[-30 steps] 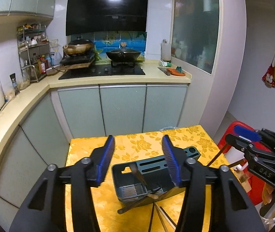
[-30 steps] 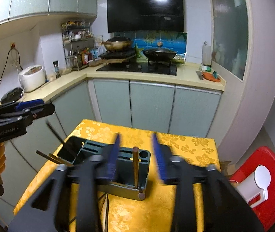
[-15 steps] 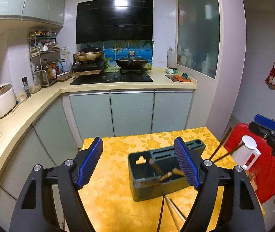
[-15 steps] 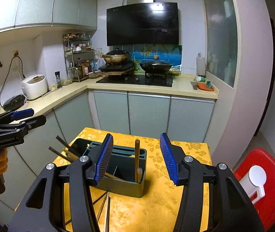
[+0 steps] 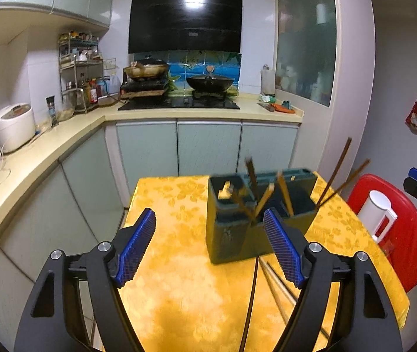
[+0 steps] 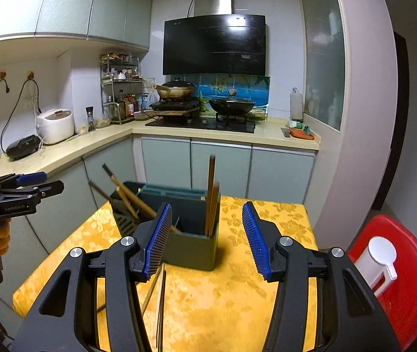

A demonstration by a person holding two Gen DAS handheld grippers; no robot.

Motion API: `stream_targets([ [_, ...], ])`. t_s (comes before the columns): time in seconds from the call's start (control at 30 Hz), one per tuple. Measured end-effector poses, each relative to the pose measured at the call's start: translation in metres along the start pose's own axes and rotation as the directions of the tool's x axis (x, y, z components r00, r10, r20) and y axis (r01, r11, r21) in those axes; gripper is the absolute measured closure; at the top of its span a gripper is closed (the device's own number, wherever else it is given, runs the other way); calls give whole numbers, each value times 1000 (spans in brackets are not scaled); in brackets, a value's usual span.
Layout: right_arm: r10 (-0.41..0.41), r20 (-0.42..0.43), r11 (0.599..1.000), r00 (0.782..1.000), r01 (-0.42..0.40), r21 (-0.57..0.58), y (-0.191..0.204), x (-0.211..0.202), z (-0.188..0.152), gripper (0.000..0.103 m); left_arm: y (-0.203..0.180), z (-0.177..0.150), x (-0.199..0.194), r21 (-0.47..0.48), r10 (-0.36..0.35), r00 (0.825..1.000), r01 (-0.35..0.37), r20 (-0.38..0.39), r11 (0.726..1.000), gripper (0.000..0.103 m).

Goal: Organize utensils
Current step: 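Withdraw both open tools from the holder back over the loose chopsticks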

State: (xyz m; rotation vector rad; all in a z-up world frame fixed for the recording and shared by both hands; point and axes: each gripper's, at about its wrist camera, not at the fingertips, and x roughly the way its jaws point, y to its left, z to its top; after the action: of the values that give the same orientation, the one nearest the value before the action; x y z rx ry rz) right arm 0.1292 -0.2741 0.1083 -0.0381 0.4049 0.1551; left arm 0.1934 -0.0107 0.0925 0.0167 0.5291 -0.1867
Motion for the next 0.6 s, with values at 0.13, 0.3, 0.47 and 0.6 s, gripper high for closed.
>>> stream_targets([
  [0.13,-16,-11,1000,1000,16,-5,3,-5,-26,54,4,-28,1,-10,10,999,-11,-32,1000,29],
  [0.3,-15,-32,1000,999,14,-11,10,-9,-63,47,10,-71,7,-30,6,996,-9,-91,999,30],
  [0.47,-10,-60,1000,998,9,-26,19,-10,-100,45,11,-115,13,-19,11,990,-13,-141,1000,30],
  [0.6,7,-88,1000,996,-7,-6,24,-11,-127,45,7,-142,13,-18,2,987,-5,-163,1000,29],
])
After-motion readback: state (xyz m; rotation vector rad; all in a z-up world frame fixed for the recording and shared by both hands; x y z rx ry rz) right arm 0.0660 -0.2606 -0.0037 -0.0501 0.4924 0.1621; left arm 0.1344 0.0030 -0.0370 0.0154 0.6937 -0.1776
